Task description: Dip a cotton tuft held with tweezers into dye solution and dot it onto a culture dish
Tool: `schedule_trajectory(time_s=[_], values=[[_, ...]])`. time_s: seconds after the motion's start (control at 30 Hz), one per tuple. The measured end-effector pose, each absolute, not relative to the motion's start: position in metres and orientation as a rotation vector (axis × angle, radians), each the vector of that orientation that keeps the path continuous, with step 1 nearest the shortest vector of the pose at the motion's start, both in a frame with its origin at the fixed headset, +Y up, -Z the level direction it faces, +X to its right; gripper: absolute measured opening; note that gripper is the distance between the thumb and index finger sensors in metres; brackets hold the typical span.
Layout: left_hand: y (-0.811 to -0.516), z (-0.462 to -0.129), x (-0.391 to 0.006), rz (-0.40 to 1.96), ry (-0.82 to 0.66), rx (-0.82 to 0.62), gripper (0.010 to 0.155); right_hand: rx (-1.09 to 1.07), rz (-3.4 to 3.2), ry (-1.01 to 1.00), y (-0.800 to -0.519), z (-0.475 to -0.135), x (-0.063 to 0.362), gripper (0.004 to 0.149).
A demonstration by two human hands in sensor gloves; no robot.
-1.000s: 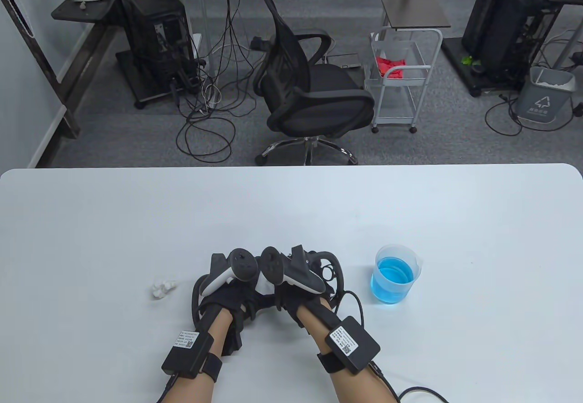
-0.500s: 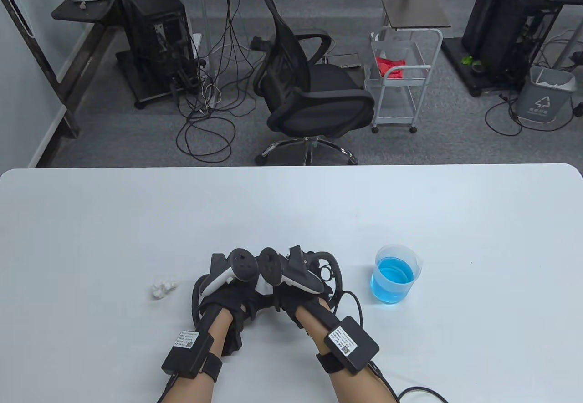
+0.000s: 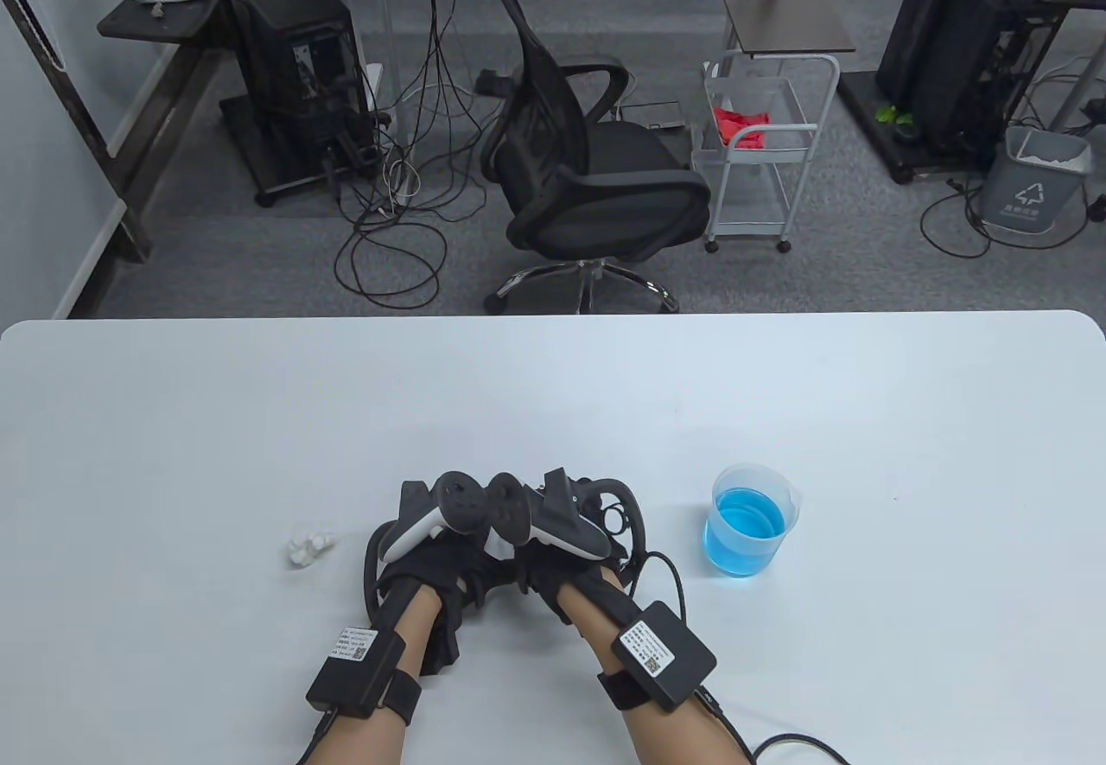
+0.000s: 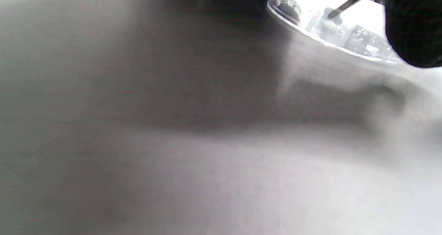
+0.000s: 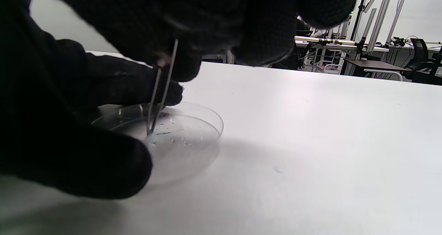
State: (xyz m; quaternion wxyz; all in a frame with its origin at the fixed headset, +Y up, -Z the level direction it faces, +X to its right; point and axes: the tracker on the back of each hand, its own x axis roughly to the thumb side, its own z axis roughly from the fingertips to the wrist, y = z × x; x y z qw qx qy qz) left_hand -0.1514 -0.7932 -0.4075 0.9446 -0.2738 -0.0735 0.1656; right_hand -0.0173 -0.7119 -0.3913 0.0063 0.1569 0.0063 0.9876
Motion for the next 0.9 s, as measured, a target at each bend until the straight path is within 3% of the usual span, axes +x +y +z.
schedule_trajectory(time_s=[0.9], values=[[-0.7932, -0.4076, -0.1511, 0.337, -0.149, -0.559, 0.106, 0.521, 3.08, -0.009, -0.7142, -0.3902, -0.0212, 0.031]])
